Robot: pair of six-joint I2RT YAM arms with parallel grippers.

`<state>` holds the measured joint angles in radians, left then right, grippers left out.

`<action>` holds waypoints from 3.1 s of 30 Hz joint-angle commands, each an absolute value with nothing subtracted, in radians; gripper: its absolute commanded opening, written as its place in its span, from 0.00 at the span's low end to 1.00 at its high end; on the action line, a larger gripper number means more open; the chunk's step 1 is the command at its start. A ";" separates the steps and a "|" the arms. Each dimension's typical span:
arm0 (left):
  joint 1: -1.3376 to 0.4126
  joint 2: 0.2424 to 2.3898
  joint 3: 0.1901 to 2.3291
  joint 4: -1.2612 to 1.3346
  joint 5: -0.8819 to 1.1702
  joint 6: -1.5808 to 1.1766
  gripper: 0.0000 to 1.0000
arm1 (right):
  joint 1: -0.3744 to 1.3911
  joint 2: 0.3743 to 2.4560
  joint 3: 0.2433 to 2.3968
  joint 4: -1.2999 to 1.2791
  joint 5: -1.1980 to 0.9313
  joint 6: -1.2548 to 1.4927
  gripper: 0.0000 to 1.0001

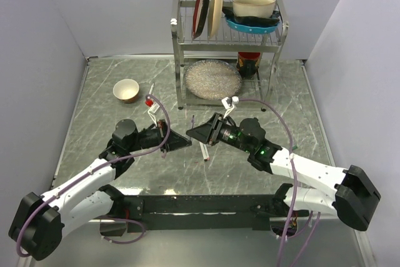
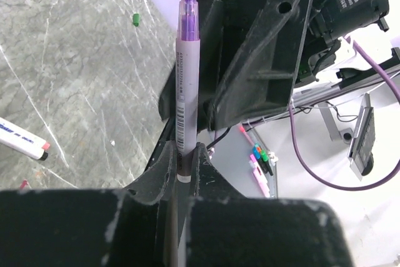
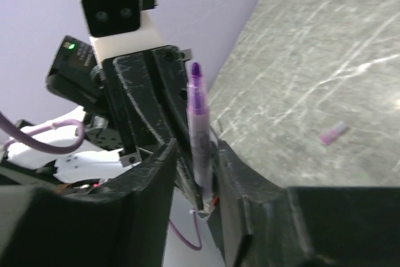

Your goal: Insert the pens into the pen caps

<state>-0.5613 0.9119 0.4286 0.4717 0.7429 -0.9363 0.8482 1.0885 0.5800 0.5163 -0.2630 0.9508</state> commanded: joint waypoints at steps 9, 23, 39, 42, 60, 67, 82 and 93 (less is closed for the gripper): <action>-0.571 0.850 0.488 0.320 0.642 -0.844 0.50 | 0.891 1.102 0.577 0.590 -0.235 0.957 0.00; -0.569 1.096 0.905 -0.636 -0.143 -0.496 0.73 | 0.873 0.681 0.537 0.229 0.087 0.775 0.00; -0.592 1.594 0.947 -0.608 -0.111 -0.546 0.50 | 0.868 0.434 0.512 0.035 0.181 0.713 0.00; -0.597 1.614 0.943 -0.589 -0.091 -0.546 0.48 | 0.867 0.428 0.511 0.032 0.183 0.715 0.00; -0.620 1.570 0.896 -0.534 -0.025 -0.577 0.01 | 0.868 0.457 0.466 0.054 0.068 0.741 0.00; -0.620 1.349 0.801 -0.306 0.187 -0.636 0.01 | 0.870 0.534 0.385 0.178 -0.138 0.735 0.00; -0.620 0.853 0.548 0.356 0.397 -0.973 0.01 | 1.075 0.891 0.405 0.451 -0.238 0.715 0.00; -0.621 0.775 0.508 0.377 0.457 -0.953 0.01 | 1.081 0.979 0.463 0.483 -0.215 0.723 0.00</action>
